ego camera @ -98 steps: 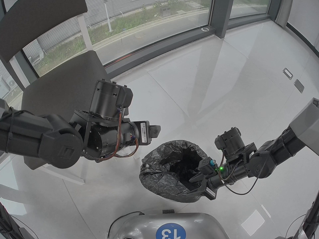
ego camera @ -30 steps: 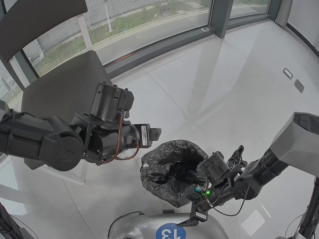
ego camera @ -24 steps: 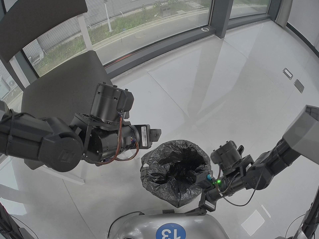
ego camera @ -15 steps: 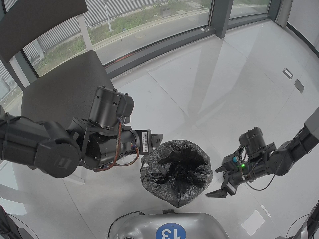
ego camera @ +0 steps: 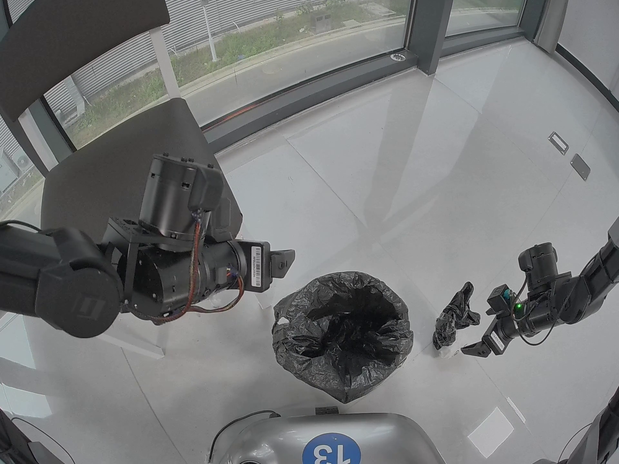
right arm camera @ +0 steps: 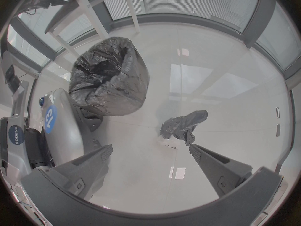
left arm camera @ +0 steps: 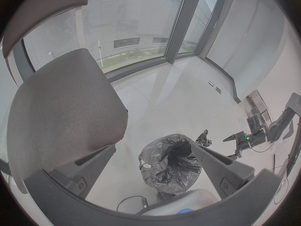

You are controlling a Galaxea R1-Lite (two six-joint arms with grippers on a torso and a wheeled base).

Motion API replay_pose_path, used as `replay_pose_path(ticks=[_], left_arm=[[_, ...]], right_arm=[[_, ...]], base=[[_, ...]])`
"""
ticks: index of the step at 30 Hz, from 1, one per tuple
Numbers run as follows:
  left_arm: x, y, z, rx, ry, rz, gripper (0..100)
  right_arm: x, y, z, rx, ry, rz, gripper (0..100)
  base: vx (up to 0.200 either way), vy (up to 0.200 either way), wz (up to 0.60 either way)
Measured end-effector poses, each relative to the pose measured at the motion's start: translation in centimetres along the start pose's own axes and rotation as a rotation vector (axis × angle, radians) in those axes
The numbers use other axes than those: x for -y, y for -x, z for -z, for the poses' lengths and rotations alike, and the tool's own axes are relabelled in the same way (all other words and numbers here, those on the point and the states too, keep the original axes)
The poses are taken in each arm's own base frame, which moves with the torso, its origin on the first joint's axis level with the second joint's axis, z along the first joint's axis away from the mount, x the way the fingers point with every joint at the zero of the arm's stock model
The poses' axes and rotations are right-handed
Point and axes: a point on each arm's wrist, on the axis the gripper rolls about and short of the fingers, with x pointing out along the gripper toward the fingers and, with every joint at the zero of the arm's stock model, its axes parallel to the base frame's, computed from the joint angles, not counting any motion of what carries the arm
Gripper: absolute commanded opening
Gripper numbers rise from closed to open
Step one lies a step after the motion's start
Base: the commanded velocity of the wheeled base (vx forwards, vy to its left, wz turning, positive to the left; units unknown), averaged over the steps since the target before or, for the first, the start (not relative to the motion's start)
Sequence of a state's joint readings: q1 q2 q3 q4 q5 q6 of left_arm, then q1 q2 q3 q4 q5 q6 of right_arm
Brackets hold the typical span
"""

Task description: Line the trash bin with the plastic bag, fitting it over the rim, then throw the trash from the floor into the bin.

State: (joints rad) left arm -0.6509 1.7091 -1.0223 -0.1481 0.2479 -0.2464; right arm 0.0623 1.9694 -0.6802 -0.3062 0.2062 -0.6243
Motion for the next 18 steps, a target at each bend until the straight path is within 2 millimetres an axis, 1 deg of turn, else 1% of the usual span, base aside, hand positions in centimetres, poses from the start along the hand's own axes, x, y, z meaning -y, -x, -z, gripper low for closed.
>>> replay_pose_path(ticks=[3,9,18], left_arm=[[-0.1,0.3,-0.2,0.009,-0.005,0.000,100],[-0.2,0.6,-0.4,0.021,-0.007,0.000,100],[-0.5,0.6,-0.5,0.023,-0.002,-0.006,100]], right_arm=[[0.8,-1.2,0.1,-0.013,-0.020,0.020,100],[2.8,-3.3,-0.5,-0.007,-0.042,0.055,100],[5.7,-5.9,0.0,-0.020,-0.086,0.094,100]], base=[[0.000,0.000,0.00],[0.000,0.000,0.00],[0.000,0.000,0.00]])
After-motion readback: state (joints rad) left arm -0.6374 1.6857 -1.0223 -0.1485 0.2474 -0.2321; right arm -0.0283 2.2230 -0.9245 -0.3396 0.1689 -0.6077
